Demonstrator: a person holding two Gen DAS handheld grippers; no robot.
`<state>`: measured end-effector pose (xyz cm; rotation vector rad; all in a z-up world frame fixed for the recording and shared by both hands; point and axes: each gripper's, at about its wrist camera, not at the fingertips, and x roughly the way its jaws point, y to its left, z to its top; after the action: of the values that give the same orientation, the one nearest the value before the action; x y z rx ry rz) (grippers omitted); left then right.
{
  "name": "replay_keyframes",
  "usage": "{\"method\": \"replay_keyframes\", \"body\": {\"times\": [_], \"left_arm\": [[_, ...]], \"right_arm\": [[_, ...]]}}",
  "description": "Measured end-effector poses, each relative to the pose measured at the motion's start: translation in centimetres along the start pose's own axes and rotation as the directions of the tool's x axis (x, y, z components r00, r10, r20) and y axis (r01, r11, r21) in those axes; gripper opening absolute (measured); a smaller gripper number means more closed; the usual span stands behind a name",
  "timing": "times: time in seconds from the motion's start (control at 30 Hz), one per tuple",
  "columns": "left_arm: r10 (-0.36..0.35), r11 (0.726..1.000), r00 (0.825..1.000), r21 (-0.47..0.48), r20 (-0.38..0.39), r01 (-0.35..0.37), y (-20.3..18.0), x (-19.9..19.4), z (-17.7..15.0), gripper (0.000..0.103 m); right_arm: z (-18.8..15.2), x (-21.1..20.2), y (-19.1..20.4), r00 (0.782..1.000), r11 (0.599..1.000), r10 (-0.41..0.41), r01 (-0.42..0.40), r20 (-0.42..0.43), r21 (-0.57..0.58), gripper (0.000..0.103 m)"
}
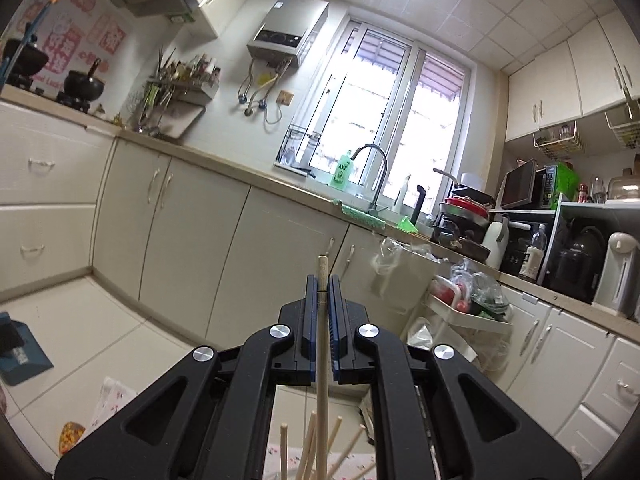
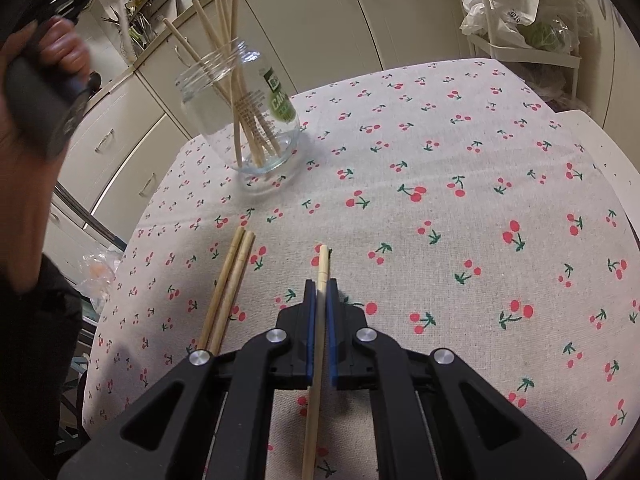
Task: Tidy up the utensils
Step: 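Lift the left gripper's chopstick into the jar and open to release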
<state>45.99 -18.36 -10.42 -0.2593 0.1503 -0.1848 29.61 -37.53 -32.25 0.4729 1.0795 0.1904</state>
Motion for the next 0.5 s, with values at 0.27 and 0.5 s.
{"method": "replay_keyframes", "body": {"times": [0.27, 0.5], "left_arm": [[0.017, 0.999, 1.0, 0.035, 0.02, -0.017, -0.2, 1.7, -1.7, 0.005], [0.021, 0.999, 1.0, 0.042, 0.016, -0.022, 0.2, 2.2, -2.8, 0.005]], "right_arm": [[0.1, 0.0, -0.2, 1.0, 1.0, 0.008, -0.008, -0.004, 0.012, 0.006], [0.1, 0.0, -0.2, 1.0, 1.0, 0.013, -0.013, -0.005, 0.021, 0.006]]}}
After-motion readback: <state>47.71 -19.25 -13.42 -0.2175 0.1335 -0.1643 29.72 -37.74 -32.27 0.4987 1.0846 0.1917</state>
